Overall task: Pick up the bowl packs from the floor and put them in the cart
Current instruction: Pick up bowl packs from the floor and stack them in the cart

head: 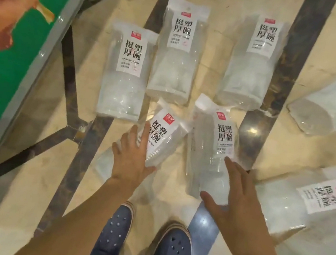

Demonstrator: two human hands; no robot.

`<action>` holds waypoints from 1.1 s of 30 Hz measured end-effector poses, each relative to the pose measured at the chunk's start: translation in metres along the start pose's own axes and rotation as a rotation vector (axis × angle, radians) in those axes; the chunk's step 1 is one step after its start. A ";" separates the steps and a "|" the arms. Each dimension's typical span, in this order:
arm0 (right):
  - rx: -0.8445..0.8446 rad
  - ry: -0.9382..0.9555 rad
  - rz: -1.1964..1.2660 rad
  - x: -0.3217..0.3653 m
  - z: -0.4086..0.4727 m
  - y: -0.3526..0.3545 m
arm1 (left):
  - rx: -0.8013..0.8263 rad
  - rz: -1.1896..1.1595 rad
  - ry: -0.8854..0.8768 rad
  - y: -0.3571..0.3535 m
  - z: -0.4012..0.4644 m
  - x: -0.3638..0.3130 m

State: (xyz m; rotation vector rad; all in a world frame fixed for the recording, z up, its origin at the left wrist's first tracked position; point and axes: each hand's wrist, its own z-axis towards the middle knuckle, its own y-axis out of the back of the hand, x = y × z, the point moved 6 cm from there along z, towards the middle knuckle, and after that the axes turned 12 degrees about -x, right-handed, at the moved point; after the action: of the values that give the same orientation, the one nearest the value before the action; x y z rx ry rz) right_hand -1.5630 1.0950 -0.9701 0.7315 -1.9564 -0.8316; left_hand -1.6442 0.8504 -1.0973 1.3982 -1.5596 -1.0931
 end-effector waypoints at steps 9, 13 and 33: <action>-0.067 -0.164 -0.017 -0.016 0.028 0.015 | 0.064 -0.194 0.155 0.062 -0.029 0.037; -0.005 -0.345 -0.082 -0.046 0.064 -0.018 | 0.056 -0.292 0.203 0.076 -0.039 0.056; -0.157 -0.315 -0.204 -0.022 0.073 -0.072 | 0.070 -0.546 0.245 0.066 -0.045 0.046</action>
State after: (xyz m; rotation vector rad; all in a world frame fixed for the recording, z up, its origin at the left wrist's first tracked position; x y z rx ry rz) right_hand -1.6044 1.0872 -1.0658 0.7503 -2.0832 -1.2741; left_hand -1.6308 0.8019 -1.0198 1.9932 -1.0732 -1.1243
